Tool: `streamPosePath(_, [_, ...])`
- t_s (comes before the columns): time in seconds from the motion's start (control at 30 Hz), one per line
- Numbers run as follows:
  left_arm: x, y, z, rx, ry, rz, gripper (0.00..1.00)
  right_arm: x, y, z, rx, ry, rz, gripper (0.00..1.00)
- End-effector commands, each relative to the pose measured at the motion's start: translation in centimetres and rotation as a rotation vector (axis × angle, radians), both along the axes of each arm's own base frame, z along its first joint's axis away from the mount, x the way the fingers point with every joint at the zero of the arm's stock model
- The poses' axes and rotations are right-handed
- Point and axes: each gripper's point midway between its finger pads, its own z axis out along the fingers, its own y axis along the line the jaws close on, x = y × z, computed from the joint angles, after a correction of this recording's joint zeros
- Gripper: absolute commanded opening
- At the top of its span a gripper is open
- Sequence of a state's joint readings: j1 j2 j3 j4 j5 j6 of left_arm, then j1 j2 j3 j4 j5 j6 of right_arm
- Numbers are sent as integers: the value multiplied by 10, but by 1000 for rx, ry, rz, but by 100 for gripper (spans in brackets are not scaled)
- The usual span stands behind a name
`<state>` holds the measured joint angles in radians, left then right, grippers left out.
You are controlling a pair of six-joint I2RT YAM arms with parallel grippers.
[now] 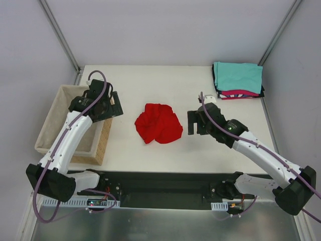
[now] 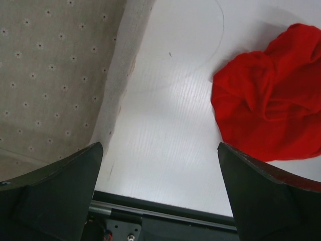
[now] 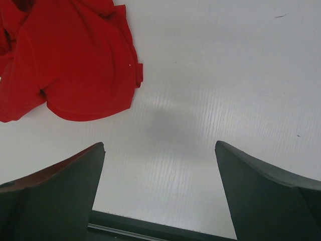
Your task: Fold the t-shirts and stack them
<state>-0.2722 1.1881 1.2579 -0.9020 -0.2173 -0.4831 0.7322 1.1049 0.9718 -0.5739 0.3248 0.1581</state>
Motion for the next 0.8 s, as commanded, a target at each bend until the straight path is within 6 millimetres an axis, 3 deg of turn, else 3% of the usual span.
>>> streamPosePath(0.0, [31,-1,0,19,-17,-22,99,1,3,9,34,-30,-8,97])
streamPosePath(0.07, [46,-5,-2,20,-4,-53,99,0,3,8,34,-26,-6,96])
streamPosePath(0.13, [64,-9,9,20,-32,-93,99,1,4,9,36,-30,-4,97])
streamPosePath(0.17, [72,-11,3,24,-14,-103,99,1,4,8,35,-28,-3,97])
streamPosePath(0.33, [104,-5,12,44,-52,-164,99,0,0,5,17,-30,-6,97])
streamPosePath(0.5, [107,-3,34,6,-127,-213,99,0,-3,-2,-5,-23,-9,97])
streamPosePath(0.67, [97,1,74,7,-231,-241,99,2,5,-6,5,-9,5,97])
streamPosePath(0.77, [91,-3,86,-9,-259,-271,99,3,8,-8,13,-3,8,97])
